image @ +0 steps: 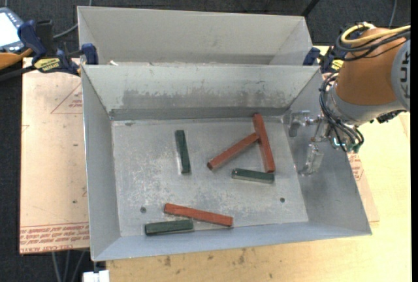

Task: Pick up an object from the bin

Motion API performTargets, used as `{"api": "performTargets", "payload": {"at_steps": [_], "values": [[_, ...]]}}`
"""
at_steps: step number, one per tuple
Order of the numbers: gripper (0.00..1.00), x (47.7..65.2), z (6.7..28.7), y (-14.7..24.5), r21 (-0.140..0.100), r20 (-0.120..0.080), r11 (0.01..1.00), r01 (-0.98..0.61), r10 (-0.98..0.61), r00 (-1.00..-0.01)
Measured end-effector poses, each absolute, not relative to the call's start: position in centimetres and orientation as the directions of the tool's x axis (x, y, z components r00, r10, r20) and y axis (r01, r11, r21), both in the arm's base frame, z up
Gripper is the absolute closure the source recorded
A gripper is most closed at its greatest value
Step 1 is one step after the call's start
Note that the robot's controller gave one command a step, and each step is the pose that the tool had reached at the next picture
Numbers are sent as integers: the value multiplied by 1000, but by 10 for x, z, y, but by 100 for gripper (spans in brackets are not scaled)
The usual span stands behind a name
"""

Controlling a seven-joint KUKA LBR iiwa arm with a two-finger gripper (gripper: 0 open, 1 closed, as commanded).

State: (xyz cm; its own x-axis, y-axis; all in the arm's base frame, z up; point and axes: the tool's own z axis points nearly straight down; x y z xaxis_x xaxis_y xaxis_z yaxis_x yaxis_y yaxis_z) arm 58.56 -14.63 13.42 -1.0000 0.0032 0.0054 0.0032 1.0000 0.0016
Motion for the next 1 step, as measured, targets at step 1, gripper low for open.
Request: {"api": "performTargets", "payload": {"at_steps": [1], "values": [[0, 658, 67, -34, 5, 0, 1000, 18, 18, -1000]]}}
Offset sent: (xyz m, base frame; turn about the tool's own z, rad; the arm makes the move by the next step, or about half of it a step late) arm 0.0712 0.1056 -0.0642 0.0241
